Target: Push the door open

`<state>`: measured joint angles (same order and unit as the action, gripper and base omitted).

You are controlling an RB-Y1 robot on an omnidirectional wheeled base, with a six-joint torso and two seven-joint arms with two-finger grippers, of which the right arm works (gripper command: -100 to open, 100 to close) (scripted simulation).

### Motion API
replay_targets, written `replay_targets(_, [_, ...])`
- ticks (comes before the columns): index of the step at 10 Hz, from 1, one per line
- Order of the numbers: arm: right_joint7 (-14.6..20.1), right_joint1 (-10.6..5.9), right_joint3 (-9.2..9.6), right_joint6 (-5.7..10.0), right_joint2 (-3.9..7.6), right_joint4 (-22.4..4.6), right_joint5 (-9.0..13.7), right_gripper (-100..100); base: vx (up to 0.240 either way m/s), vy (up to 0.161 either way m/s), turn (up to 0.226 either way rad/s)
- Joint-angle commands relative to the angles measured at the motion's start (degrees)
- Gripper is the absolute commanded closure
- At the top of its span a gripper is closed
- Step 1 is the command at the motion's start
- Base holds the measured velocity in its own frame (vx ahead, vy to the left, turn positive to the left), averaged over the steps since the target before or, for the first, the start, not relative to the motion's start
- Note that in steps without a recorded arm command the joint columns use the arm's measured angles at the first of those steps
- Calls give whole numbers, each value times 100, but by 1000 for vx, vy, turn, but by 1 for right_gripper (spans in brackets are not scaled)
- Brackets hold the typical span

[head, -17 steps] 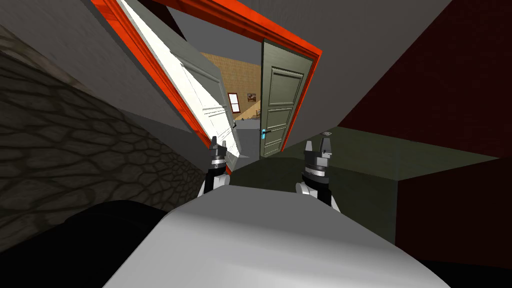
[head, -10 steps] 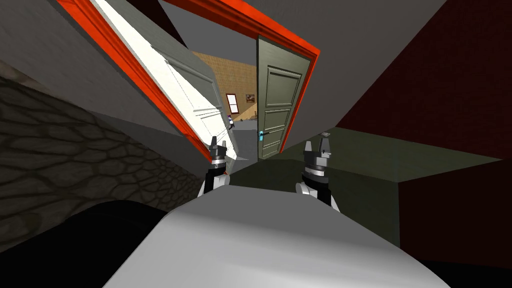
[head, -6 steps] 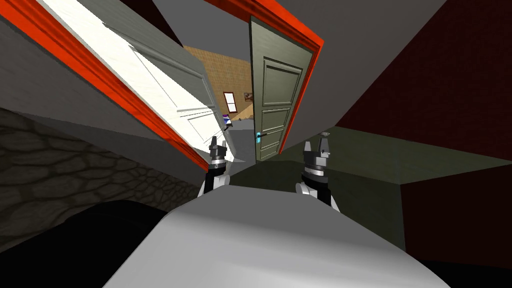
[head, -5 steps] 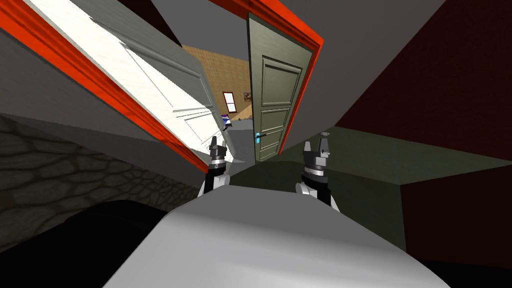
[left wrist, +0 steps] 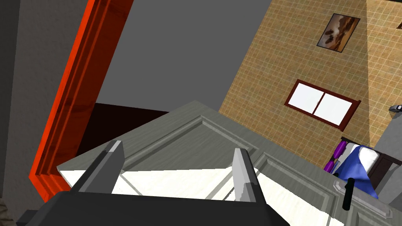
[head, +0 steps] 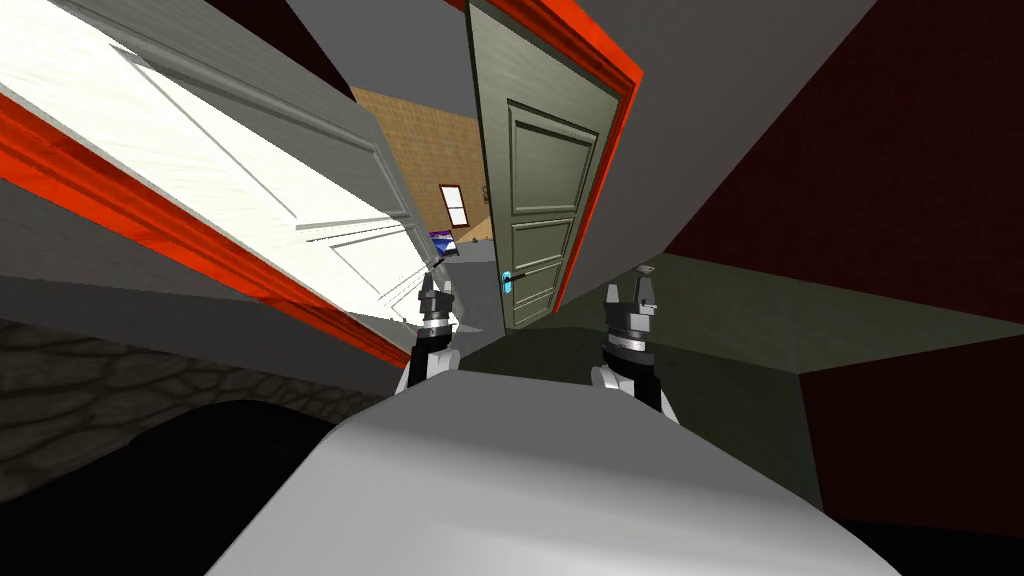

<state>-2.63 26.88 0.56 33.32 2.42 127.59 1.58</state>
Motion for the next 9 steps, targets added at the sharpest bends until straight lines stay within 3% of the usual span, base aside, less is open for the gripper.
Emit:
replay_targets(1, [48,-9,16,-89,21,-25,51,-100,185,-101,-65])
replay_targets(6, [181,-8,58,-304,84,-85,193,-100,186,-105,-61])
replay_targets(9, [307,-7,99,-508,132,-141,329,-100,201,-76,-83])
